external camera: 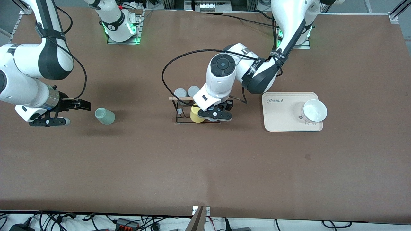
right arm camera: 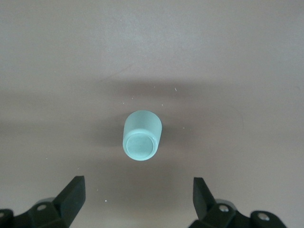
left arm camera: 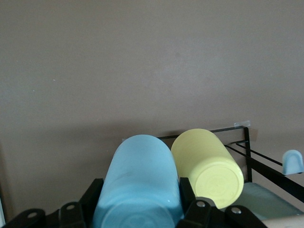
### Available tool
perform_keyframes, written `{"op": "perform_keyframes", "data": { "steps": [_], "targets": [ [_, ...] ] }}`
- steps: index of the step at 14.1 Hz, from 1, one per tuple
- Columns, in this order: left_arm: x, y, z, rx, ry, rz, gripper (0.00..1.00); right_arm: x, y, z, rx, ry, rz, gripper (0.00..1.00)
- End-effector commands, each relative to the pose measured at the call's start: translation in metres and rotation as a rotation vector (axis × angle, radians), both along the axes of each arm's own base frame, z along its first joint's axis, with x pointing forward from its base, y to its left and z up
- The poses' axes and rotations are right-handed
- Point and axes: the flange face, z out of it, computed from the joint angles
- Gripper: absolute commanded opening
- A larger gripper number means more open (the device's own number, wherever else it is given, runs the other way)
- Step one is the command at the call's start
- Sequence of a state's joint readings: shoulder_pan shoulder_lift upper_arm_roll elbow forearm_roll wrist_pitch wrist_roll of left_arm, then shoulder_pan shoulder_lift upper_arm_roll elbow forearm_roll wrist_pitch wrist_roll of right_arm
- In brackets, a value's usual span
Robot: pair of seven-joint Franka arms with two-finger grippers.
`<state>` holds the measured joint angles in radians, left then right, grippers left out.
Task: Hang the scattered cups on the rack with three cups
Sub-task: 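Hang the blue cup on the rack peg with the left gripper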
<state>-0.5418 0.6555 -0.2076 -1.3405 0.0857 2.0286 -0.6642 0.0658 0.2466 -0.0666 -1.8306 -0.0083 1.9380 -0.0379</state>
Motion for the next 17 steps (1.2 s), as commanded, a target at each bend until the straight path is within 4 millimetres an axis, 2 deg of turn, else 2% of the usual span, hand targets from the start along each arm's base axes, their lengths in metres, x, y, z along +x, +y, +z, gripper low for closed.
{"op": "perform_keyframes", "data": {
  "steps": [1, 9, 13, 14, 15, 16, 17],
  "targets": [
    [0.002, -0.001, -0.01, 0.029, -0.011, -0.012, 0.31, -0.006, 0.005, -0.022, -0.012, -0.004, 0.013, 1.0],
    [-0.007, -0.008, -0.047, 0.036, 0.009, -0.03, 0.32, -0.006, 0.011, -0.098, -0.016, -0.014, 0.028, 1.0],
    [-0.008, -0.01, -0.052, 0.038, 0.014, -0.032, 0.33, -0.017, 0.011, -0.12, -0.013, -0.044, 0.031, 1.0],
    [-0.008, -0.01, -0.052, 0.032, 0.007, -0.031, 0.41, -0.018, 0.01, -0.124, -0.012, -0.044, 0.029, 1.0],
    [-0.008, -0.011, -0.053, 0.028, 0.006, -0.03, 0.65, -0.018, 0.01, -0.126, -0.013, -0.041, 0.029, 1.0],
    [-0.007, -0.011, -0.053, 0.026, 0.006, -0.028, 1.0, -0.018, 0.01, -0.127, -0.013, -0.041, 0.029, 1.0],
    [-0.006, -0.01, -0.052, 0.026, 0.006, -0.026, 1.0, -0.018, 0.01, -0.126, -0.013, -0.043, 0.029, 1.0]
  ]
}}
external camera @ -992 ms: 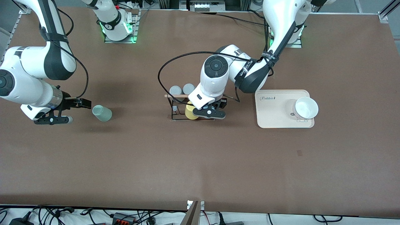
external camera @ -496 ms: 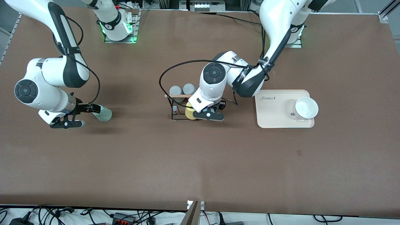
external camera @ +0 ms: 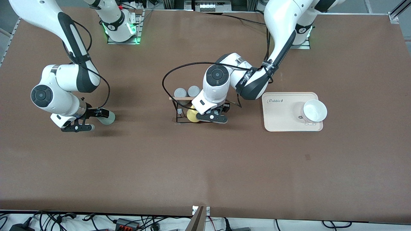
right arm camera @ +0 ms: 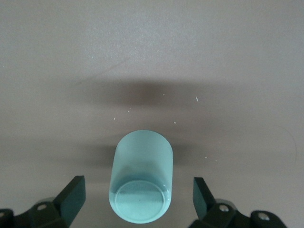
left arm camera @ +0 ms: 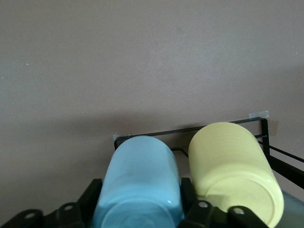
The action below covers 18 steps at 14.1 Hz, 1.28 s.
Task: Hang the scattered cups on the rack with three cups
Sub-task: 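Hang the blue cup on the rack peg with the left gripper, then release the blue cup while the right gripper grasps the teal cup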
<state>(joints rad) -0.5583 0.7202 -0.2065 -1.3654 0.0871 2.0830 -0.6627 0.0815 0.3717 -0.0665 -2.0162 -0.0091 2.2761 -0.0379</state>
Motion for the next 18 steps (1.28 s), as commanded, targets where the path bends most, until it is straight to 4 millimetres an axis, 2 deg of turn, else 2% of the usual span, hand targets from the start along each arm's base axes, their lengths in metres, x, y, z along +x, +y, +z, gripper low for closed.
{"op": "perform_keyframes", "data": {
  "steps": [1, 3, 5, 6, 8, 11, 13, 15, 17, 18],
  "targets": [
    [0.004, 0.002, 0.006, 0.01, -0.031, -0.005, 1.0, -0.003, 0.002, 0.003, -0.006, -0.015, 0.007, 1.0],
    [0.008, 0.006, 0.016, 0.005, -0.039, 0.006, 1.0, -0.004, 0.001, -0.006, -0.005, 0.0, -0.004, 1.0],
    [0.011, 0.013, 0.037, 0.006, -0.049, 0.018, 1.0, -0.005, 0.0, -0.015, -0.006, 0.013, -0.009, 1.0],
    [0.017, 0.024, 0.049, 0.017, -0.043, 0.03, 1.0, -0.005, 0.0, -0.016, -0.006, 0.016, -0.009, 1.0],
    [0.033, 0.058, 0.081, 0.024, -0.035, 0.076, 1.0, -0.005, 0.0, -0.019, -0.006, 0.021, -0.009, 1.0],
    [0.039, 0.096, 0.141, 0.039, -0.048, 0.112, 1.0, -0.007, 0.0, -0.03, -0.006, 0.039, -0.012, 1.0],
    [0.043, 0.138, 0.181, 0.074, -0.043, 0.128, 1.0, -0.007, 0.0, -0.033, -0.006, 0.044, -0.013, 1.0],
    [0.053, 0.19, 0.209, 0.089, -0.036, 0.071, 1.0, -0.007, -0.002, -0.035, -0.006, 0.049, -0.016, 1.0],
    [0.064, 0.262, 0.233, 0.094, -0.001, 0.01, 1.0, -0.007, -0.002, -0.035, -0.005, 0.05, -0.017, 1.0],
    [0.064, 0.288, 0.243, 0.092, 0.013, -0.043, 1.0, -0.008, -0.003, -0.037, -0.005, 0.053, -0.019, 0.96]
  ]
}}
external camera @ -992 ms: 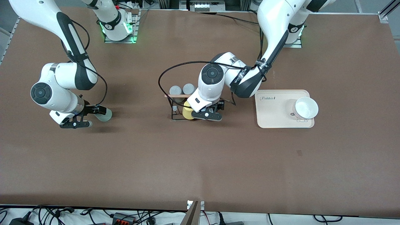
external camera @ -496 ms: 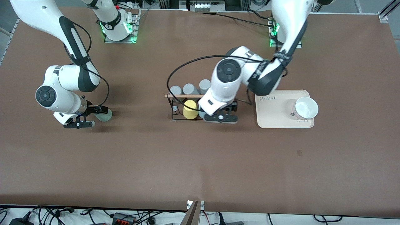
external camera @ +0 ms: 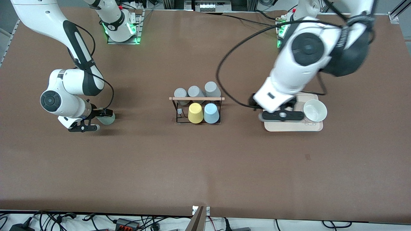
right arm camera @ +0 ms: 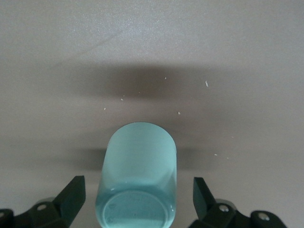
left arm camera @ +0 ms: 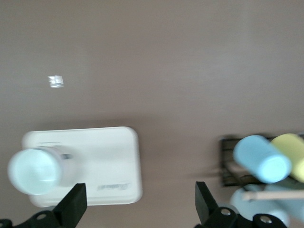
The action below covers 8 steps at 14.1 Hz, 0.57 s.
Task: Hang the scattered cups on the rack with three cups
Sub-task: 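Release the blue cup while the right gripper grasps the teal cup, then lift the teal cup toward the rack while the left gripper withdraws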
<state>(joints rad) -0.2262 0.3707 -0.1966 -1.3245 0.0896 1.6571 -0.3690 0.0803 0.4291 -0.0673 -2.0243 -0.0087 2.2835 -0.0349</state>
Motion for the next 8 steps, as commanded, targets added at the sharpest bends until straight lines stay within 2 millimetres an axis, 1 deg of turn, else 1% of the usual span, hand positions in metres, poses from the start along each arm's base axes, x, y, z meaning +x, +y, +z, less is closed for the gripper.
{"op": "perform_keyframes", "data": {
  "steps": [1, 2, 3, 4, 5, 6, 7, 8],
  "targets": [
    [-0.006, 0.069, 0.03, 0.015, 0.029, -0.138, 1.0, 0.0, -0.001, -0.004, 0.0, -0.001, -0.014, 0.8],
    [-0.009, 0.093, 0.033, 0.019, 0.049, -0.153, 1.0, 0.0, -0.001, -0.004, 0.0, -0.001, -0.014, 0.67],
    [-0.023, 0.11, 0.037, 0.031, 0.061, -0.166, 1.0, -0.001, 0.0, -0.004, 0.001, 0.002, -0.016, 0.56],
    [-0.037, 0.119, 0.036, 0.04, 0.074, -0.185, 1.0, -0.001, 0.0, -0.003, 0.0, 0.001, -0.02, 0.47],
    [-0.044, 0.135, 0.04, 0.043, 0.075, -0.193, 1.0, 0.0, 0.0, -0.002, -0.001, -0.002, -0.028, 0.43],
    [-0.053, 0.145, 0.046, 0.029, 0.075, -0.179, 1.0, 0.001, 0.0, 0.002, -0.001, -0.006, -0.028, 0.4],
    [-0.066, 0.147, 0.044, -0.013, 0.088, -0.165, 1.0, 0.003, 0.002, 0.006, -0.001, -0.014, -0.022, 0.37],
    [-0.074, 0.163, 0.049, -0.063, 0.074, -0.122, 1.0, 0.005, 0.002, 0.013, 0.001, -0.026, -0.019, 0.35]
  ]
}}
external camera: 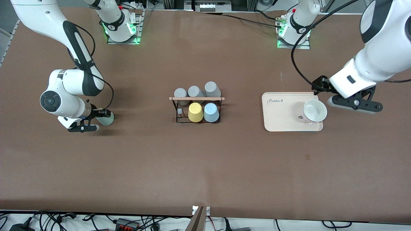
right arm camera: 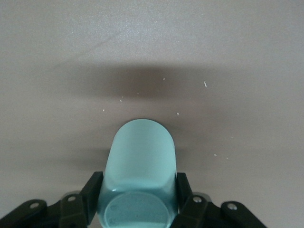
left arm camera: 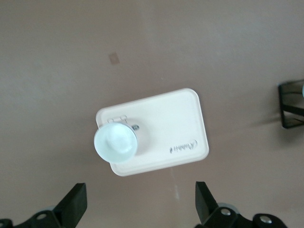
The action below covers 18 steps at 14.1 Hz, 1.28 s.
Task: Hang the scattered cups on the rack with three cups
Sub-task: 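Lift the teal cup toward the rack while the left gripper withdraws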
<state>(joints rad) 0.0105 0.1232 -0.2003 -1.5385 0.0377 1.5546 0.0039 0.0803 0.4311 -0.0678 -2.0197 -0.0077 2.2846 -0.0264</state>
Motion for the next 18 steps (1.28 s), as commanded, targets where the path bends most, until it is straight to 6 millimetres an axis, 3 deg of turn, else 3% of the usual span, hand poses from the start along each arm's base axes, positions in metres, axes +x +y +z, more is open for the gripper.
{"op": "perform_keyframes", "data": {
  "steps": [1, 4, 6, 8, 11, 13, 16, 17, 18],
  "targets": [
    [-0.033, 0.019, 0.009, -0.061, -0.018, 0.021, 1.0, 0.005, 0.004, 0.021, 0.003, -0.028, -0.005, 0.34],
    [-0.009, 0.03, 0.011, -0.075, -0.031, 0.041, 1.0, 0.029, 0.012, 0.071, 0.007, -0.005, 0.002, 0.33],
    [0.006, 0.029, 0.015, -0.085, -0.053, 0.057, 1.0, 0.047, 0.029, 0.103, 0.023, -0.002, 0.02, 0.33],
    [0.008, 0.03, 0.021, -0.079, -0.065, 0.053, 1.0, 0.059, 0.047, 0.132, 0.036, -0.035, 0.044, 0.33],
    [0.004, 0.032, 0.025, -0.071, -0.069, 0.058, 1.0, 0.073, 0.099, 0.175, 0.038, -0.062, 0.093, 0.33],
    [0.005, 0.035, 0.027, -0.028, -0.08, 0.053, 1.0, 0.073, 0.146, 0.193, 0.036, -0.076, 0.068, 0.32],
    [-0.001, 0.055, 0.031, -0.014, -0.075, 0.078, 1.0, 0.06, 0.21, 0.205, 0.034, -0.1, 0.047, 0.29],
    [-0.015, 0.062, 0.035, -0.006, -0.077, 0.091, 1.0, 0.054, 0.23, 0.206, 0.043, -0.1, 0.034, 0.29],
    [-0.026, 0.065, 0.026, -0.005, -0.077, 0.096, 1.0, 0.047, 0.253, 0.205, 0.065, -0.096, 0.015, 0.29]
  ]
}}
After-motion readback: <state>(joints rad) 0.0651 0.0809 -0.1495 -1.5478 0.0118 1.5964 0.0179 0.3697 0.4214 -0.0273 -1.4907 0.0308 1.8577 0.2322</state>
